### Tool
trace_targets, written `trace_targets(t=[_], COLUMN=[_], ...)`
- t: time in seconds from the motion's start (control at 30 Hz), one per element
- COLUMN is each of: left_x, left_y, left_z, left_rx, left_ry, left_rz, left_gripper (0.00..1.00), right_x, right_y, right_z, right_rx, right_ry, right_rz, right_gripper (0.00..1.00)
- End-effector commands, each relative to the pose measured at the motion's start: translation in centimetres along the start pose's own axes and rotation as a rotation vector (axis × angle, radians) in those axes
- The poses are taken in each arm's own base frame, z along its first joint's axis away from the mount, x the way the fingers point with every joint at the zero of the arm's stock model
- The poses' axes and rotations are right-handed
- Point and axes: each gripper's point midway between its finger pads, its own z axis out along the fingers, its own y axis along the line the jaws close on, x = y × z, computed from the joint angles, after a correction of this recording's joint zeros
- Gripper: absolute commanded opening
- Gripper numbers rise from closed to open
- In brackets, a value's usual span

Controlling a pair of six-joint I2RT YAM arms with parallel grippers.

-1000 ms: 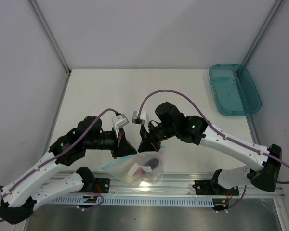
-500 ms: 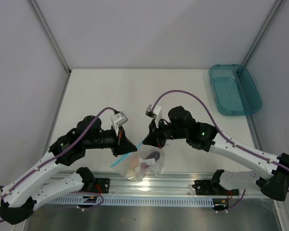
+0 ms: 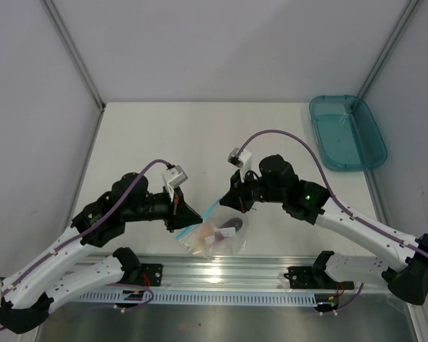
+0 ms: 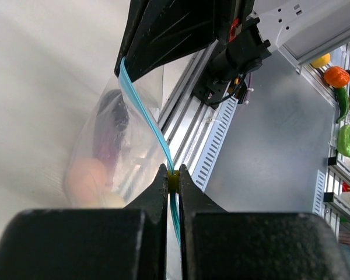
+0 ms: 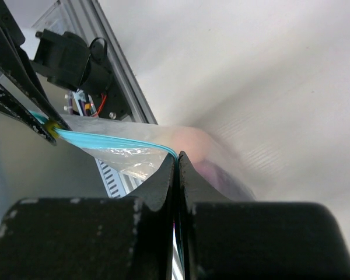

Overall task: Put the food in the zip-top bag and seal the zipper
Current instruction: Zip the zipper food storage bag at the center of the board.

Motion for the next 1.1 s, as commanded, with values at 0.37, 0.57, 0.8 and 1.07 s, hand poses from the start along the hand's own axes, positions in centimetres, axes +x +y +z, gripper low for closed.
trace_targets(t=[0.37, 0.57, 0.8, 1.07], left_x=[0.5, 0.5, 0.4, 0.3], left_y=[-0.2, 0.3, 1.6, 1.5], left_z=[-1.0, -1.3, -2.0, -1.2], left_rx=[-0.019, -0.050, -0.133, -0.109], left_ry=[-0.010, -0.019, -0.060, -0.055], left_rz=[-0.025, -0.032, -0.038, -0.030], left_gripper=[0.01, 0.00, 0.00, 0.20], right_x=[-0.5, -0.1, 0.1, 0.3], right_y=[-6.1, -7.0, -7.1, -5.7], right_z=[-2.7, -3.5, -4.3, -2.5], right_rx=[0.294, 0.345, 0.369, 0.305], right_ry=[-0.071, -0.076, -0.076, -0.048], right_rz=[0.047, 0.069, 0.085, 0.075], right_gripper=[0.00, 0.00, 0.00, 0.00])
